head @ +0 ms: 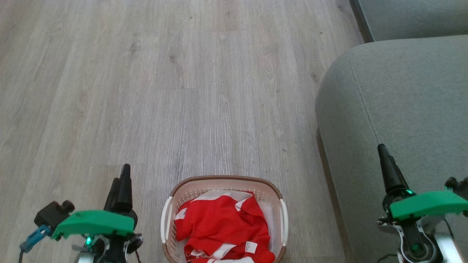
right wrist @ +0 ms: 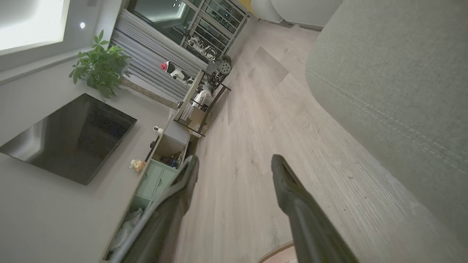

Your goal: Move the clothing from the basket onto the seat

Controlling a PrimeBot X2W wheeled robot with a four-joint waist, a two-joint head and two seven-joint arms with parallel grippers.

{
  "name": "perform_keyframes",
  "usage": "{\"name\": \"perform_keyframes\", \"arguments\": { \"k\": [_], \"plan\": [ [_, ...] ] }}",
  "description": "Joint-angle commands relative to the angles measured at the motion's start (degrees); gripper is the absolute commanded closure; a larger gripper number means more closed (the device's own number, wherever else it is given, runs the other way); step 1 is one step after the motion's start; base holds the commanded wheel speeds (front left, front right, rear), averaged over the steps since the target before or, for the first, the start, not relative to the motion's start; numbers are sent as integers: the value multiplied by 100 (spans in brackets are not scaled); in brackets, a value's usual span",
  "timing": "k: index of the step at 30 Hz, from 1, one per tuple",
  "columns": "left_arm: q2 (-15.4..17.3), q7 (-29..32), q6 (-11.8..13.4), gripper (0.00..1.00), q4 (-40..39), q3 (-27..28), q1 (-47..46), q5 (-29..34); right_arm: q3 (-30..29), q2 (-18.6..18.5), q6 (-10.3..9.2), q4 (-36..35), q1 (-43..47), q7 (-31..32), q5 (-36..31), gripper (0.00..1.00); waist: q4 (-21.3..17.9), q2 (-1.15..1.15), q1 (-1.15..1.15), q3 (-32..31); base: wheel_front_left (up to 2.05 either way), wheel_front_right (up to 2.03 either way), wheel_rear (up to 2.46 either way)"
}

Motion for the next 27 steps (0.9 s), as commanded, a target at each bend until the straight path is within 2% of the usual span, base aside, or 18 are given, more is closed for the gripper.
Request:
{"name": "perform_keyframes", "arguments": {
  "k": [1, 27],
  "plan": [
    [71, -79, 49, 0, -226, 35, -332, 286, 80, -148, 0, -250, -317, -89, -257, 0, -2, 0, 0, -1, 0, 0, 0],
    [86, -514, 420, 0, -605, -368, -347, 2185, 366, -356, -1, -384, -307, -532, -1926, 0, 12, 0, 0, -21, 0, 0, 0]
  ]
}}
